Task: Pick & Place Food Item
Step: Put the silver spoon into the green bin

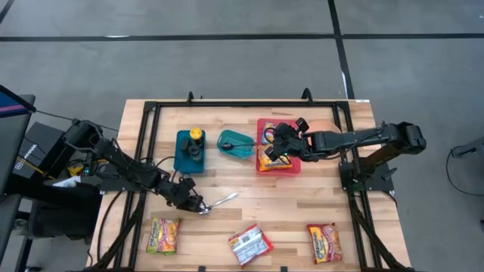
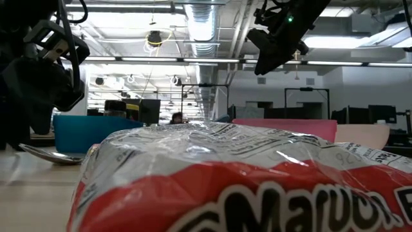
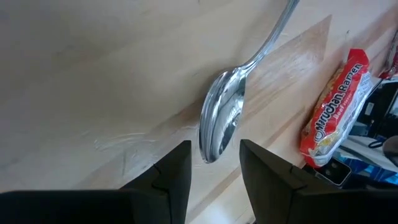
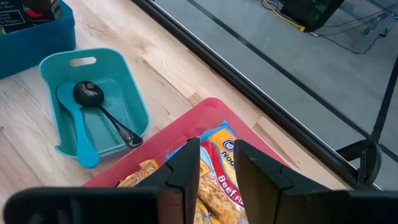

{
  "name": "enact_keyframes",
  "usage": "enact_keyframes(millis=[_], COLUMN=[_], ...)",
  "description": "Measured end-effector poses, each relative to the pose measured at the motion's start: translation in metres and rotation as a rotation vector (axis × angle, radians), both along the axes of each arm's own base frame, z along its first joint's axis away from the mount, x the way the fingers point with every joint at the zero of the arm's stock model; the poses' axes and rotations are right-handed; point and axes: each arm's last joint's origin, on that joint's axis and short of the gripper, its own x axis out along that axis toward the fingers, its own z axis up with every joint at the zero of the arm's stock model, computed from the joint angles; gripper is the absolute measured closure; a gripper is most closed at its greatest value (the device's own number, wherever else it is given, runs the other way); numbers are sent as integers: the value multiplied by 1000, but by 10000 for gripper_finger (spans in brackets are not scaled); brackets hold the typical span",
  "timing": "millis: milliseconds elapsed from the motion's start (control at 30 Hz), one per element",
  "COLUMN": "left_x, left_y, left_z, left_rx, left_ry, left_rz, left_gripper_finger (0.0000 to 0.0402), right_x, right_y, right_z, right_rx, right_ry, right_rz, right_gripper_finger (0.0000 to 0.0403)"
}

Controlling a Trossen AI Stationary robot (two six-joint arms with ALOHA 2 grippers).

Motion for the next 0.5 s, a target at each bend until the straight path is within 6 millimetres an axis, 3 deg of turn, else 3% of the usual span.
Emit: enact_keyframes(millis=[267,500], left_x=[12,16], left_y=[-7,-9], left_z=[-16,-17], left_rx=[-43,-47], left_ry=[-10,-39], left_rz=[-11,-15], left_gripper_finger=[270,270], right_x=[1,1], right_y=[0,1], right_z=[1,1], right_rx=[0,0], right_ry=[-8,-20], right_rz=[0,5], right_gripper_finger=[310,310])
